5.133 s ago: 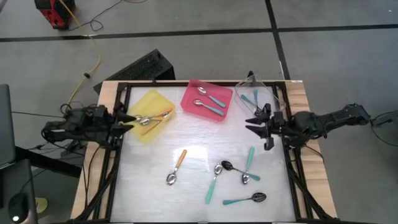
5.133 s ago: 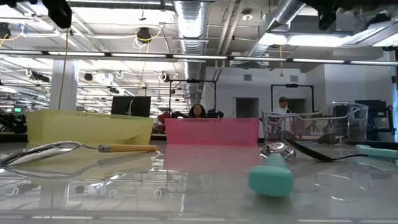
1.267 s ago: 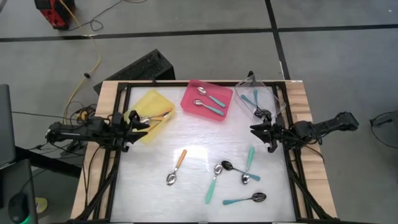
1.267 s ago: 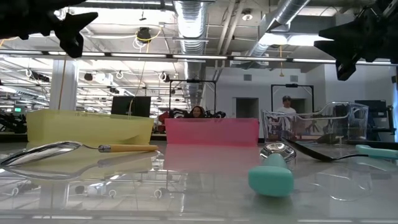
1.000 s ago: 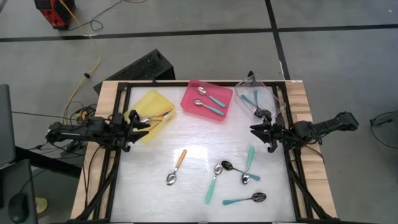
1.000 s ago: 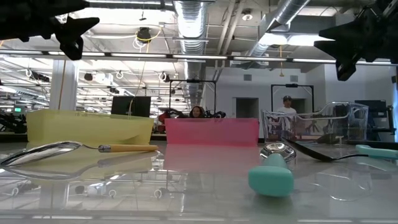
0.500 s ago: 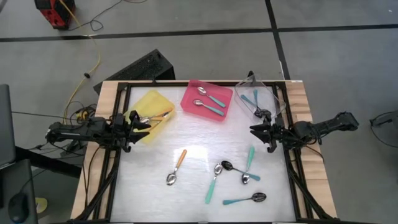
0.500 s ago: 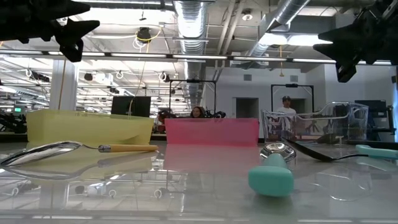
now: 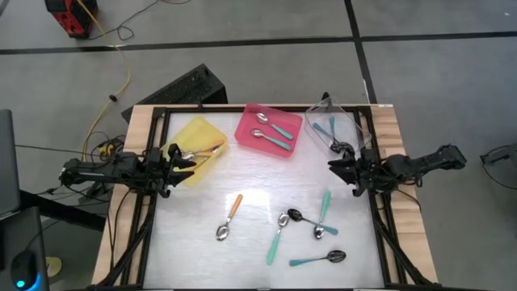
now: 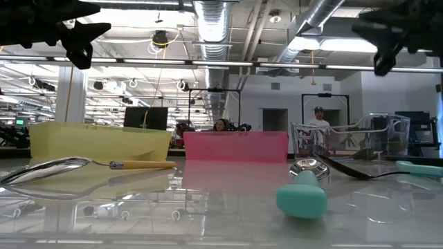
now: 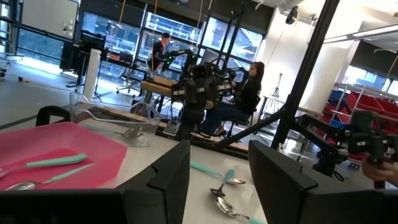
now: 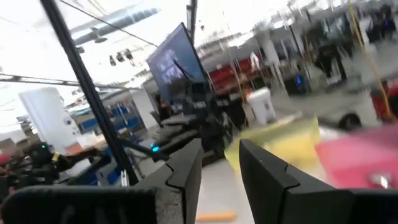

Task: Sort silverware by color (type)
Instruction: Put the blue spoon into the transparent bin

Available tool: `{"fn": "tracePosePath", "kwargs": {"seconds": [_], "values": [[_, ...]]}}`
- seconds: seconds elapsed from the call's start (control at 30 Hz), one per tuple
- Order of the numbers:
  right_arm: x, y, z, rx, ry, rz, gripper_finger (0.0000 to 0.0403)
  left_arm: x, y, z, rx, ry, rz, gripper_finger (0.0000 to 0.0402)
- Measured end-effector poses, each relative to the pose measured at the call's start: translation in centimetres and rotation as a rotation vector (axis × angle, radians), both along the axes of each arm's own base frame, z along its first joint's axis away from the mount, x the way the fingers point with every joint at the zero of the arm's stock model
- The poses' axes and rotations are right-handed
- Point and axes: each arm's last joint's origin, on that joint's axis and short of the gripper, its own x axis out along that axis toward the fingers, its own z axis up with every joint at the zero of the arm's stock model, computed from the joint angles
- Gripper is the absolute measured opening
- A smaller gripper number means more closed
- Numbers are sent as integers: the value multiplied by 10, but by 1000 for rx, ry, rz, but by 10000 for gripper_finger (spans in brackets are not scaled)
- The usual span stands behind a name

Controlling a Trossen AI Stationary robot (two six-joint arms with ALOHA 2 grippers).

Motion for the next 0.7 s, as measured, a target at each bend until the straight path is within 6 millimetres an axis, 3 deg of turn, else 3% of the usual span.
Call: {"fn": "tracePosePath", "kwargs": {"seconds": [0.2, 0.33, 0.47, 0.7], "values": [[2, -2, 29, -86, 47, -94, 137, 0, 0, 0, -23, 1, -13, 148], [8, -3, 40, -123, 221, -208, 152, 0, -1, 0, -17, 1, -46, 148], [19, -1, 48, -155, 340, -247, 184, 0, -1, 0, -16, 1, -49, 148], [39, 6, 67, -161, 377, -184, 255, 0, -2, -1, -17, 14, -54, 148]]}}
